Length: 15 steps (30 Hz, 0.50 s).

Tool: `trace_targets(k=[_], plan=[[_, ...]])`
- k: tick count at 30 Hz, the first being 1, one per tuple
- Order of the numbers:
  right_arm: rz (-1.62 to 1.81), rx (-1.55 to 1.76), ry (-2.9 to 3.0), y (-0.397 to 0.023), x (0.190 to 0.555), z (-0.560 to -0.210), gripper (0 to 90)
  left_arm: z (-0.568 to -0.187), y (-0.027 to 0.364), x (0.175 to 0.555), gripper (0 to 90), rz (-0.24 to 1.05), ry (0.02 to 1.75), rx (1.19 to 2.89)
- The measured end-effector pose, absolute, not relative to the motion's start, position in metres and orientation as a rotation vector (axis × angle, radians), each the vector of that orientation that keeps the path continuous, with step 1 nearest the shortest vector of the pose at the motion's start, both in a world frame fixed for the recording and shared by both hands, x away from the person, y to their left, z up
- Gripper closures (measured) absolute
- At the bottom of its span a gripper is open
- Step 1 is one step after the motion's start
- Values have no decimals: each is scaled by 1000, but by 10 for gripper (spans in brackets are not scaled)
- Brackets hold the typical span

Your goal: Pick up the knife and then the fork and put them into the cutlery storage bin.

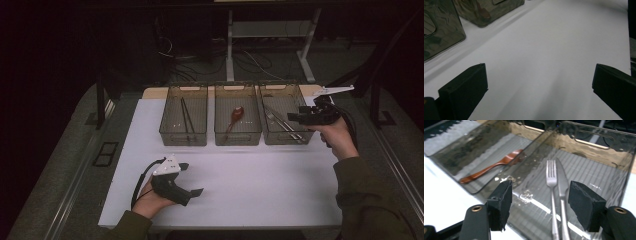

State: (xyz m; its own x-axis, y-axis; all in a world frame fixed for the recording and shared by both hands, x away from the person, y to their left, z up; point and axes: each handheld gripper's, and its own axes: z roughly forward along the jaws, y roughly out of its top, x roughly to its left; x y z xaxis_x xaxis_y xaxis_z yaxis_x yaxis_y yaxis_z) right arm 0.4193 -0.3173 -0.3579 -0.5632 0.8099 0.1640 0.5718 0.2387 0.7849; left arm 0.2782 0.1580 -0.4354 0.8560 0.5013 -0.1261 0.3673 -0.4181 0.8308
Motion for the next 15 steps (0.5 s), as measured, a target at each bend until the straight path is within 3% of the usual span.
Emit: trace_targets(k=[15], plan=[[1375, 1152, 2216, -306, 367, -365, 260, -437, 160, 278, 0, 172, 629, 2043]])
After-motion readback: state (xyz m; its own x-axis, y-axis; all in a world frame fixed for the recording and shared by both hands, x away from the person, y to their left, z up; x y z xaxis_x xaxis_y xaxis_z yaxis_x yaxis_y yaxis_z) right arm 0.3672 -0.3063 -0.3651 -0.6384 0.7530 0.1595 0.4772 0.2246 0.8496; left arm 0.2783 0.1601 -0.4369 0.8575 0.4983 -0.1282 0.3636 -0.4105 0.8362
